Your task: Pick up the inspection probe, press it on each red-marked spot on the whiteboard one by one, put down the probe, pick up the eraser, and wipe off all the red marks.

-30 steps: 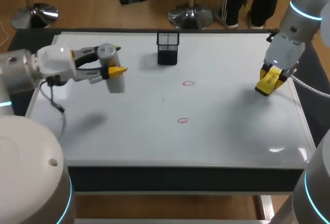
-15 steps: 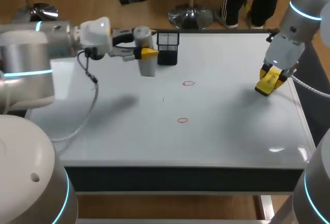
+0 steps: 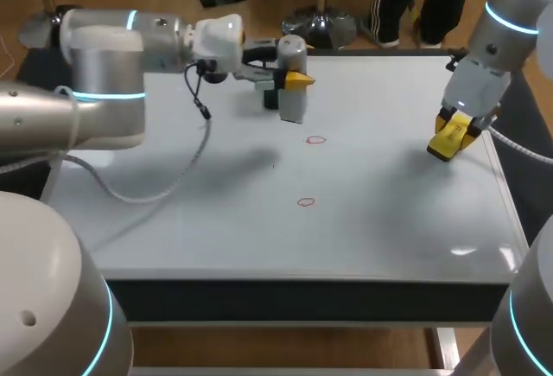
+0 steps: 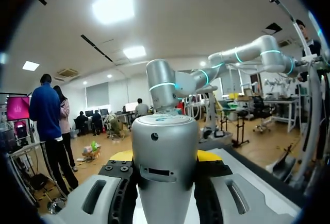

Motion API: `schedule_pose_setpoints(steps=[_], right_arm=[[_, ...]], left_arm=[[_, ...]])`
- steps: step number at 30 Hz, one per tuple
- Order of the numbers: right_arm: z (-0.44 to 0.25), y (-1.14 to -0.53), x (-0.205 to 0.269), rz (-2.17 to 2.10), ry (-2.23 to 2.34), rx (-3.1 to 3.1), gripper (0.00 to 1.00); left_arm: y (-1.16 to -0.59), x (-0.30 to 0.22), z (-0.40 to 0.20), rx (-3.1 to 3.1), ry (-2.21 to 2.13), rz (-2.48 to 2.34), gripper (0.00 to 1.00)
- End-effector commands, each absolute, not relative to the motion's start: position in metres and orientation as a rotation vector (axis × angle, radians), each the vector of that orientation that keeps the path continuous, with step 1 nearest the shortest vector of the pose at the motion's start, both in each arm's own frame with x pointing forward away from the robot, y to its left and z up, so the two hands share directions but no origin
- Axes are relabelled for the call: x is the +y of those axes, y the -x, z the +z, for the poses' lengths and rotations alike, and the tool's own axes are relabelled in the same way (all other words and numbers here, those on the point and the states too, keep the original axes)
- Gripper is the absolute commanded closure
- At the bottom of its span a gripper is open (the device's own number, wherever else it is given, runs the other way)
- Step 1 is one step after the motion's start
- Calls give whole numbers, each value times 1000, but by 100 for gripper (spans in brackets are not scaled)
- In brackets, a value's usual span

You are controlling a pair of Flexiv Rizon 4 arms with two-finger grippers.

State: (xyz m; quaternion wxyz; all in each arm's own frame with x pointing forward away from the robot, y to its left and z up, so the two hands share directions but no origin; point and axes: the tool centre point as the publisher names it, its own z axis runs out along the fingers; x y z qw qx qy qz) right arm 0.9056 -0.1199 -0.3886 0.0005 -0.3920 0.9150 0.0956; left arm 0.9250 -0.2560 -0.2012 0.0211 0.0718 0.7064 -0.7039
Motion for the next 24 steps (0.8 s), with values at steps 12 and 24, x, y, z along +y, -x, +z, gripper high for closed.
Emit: schedule_pose_setpoints(steps=[12,24], right_arm=[[-388,-906,-121,297,1235,2874,100],[-388,-906,-121,297,1235,2874,100]], left_arm=[[-936,-289,-235,2219,-122,-2211,100],[-943,-300,-245,2247,-30,-2195,100]])
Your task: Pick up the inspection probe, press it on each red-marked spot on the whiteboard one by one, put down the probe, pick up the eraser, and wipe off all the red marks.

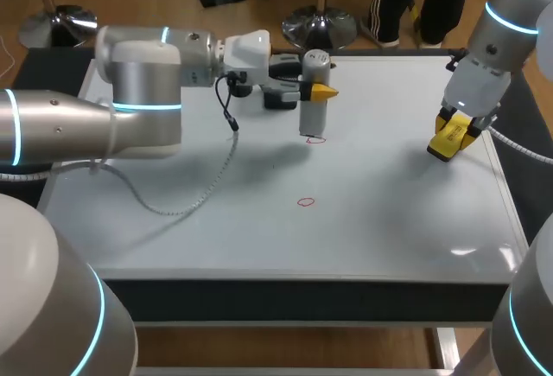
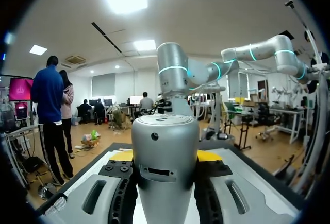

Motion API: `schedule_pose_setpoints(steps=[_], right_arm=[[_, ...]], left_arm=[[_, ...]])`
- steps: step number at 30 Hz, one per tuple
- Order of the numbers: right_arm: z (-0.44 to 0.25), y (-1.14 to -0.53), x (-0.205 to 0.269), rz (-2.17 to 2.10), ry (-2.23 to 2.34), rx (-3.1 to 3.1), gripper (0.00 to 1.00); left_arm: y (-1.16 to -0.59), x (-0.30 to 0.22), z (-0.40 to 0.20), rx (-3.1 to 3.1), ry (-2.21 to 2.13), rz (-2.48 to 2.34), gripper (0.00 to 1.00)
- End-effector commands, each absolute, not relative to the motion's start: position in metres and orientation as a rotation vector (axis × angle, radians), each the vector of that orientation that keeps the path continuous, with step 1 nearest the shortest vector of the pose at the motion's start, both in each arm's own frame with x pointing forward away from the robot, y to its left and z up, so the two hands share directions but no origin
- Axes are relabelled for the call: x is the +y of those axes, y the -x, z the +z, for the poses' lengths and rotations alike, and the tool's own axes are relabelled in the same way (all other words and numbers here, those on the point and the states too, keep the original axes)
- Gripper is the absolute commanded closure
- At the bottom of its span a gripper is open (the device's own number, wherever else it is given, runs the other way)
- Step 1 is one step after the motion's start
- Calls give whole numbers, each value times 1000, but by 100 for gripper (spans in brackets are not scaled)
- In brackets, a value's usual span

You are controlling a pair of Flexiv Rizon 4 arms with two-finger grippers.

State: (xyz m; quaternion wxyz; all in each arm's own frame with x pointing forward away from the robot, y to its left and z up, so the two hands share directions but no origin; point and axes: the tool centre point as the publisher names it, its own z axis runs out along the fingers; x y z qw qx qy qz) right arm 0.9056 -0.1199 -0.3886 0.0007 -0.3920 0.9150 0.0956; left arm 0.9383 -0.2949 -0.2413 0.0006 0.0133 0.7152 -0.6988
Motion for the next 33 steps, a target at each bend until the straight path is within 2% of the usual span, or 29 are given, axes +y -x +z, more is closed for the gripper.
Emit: schedule_pose_setpoints(steps=[1,33], right_arm=[[-388,-906,-121,297,1235,2874,100],[-388,-906,-121,297,1235,2874,100]], left_arm=[[-945,-301,-247,2252,-22,-2194,100],[-966,-299,-275,2261,67,-2238,100]])
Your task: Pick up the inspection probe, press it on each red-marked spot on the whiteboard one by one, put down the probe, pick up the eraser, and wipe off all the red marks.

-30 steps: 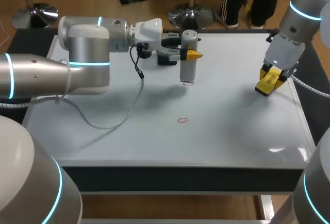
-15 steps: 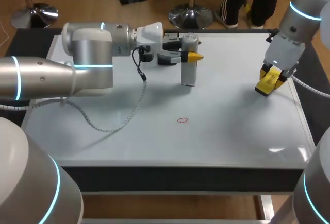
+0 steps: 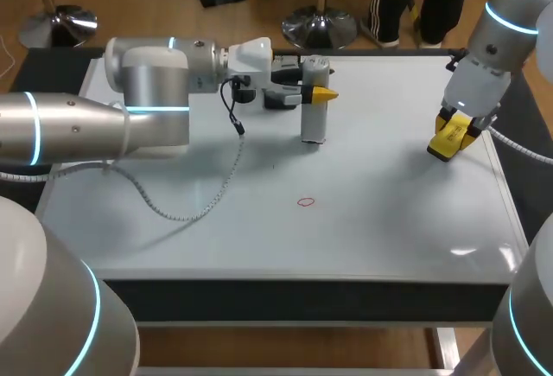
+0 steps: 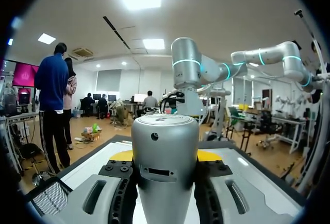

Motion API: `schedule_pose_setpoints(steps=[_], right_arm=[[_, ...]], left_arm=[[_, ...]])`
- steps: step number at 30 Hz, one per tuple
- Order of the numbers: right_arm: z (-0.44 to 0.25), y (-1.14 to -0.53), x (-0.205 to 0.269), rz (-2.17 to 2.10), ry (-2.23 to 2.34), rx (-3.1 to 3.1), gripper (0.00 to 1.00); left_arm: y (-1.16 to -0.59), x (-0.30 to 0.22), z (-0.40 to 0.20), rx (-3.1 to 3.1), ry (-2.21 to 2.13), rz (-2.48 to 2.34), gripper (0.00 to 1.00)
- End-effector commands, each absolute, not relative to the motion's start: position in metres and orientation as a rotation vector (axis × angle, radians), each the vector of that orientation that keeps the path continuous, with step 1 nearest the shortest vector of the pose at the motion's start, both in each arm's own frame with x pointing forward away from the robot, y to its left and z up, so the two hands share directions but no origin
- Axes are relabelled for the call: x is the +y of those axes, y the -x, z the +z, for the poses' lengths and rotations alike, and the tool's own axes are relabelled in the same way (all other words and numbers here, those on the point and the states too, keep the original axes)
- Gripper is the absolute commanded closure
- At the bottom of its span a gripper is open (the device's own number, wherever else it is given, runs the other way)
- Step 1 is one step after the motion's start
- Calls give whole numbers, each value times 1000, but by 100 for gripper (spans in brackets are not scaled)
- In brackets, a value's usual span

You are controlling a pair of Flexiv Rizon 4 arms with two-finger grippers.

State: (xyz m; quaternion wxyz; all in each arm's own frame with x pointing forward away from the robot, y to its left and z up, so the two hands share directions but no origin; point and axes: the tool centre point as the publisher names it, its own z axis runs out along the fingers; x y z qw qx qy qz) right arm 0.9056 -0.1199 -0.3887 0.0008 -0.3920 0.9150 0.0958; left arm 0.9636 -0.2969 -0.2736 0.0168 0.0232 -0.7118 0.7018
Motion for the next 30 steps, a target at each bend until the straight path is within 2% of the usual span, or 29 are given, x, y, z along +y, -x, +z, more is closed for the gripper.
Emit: schedule_pose_setpoints(steps=[1,30], right_arm=[[-388,-906,-121,297,1235,2874,100],[-388,-906,-121,297,1235,2874,100]], left_arm=[[-966,-299,-276,-2203,-65,2180,100],[-963,-300,-284,-2205,-40,2156,100]])
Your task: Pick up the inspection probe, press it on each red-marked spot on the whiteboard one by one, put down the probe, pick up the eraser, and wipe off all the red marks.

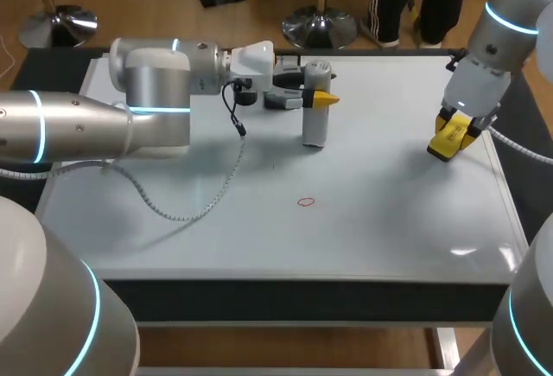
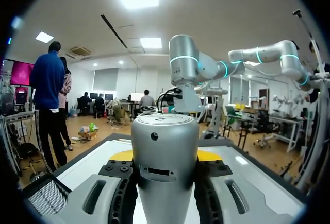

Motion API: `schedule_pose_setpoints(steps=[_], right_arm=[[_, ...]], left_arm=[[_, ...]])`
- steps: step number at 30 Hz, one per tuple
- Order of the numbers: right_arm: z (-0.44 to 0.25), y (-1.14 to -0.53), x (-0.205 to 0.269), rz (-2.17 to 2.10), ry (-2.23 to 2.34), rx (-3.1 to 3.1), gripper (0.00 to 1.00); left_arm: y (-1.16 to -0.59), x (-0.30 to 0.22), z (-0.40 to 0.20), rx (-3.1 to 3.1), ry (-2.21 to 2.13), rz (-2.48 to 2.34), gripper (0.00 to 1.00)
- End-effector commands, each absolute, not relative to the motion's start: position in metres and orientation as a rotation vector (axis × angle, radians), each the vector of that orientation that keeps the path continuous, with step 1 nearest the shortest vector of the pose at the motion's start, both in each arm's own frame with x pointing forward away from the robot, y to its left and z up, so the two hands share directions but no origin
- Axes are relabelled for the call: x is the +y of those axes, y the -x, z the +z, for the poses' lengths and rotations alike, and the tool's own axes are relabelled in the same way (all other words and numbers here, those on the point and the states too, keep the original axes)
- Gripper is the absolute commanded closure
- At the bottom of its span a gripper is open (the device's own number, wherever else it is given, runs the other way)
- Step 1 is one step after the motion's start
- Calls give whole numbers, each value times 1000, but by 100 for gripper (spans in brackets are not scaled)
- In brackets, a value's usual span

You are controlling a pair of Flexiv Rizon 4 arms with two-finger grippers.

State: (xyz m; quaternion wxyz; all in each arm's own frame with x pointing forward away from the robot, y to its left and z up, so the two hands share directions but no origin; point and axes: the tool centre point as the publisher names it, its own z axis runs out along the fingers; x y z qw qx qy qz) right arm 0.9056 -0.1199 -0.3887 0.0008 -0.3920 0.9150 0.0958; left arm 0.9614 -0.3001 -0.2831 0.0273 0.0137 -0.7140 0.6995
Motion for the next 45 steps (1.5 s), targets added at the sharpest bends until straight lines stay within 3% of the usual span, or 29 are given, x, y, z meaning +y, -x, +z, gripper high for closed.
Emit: schedule_pose_setpoints(steps=[1,18,45], right_arm=[[-388,-906,-121,297,1235,2874,100],[-388,-906,-121,297,1235,2874,100],[-388,-906,-121,297,1235,2874,100]], left_arm=[[-963,-300,-284,-2206,-40,2156,100],[-963,-298,-280,-2219,-39,2153,100],[-1032,-299,-169,-2137,310,2089,100]])
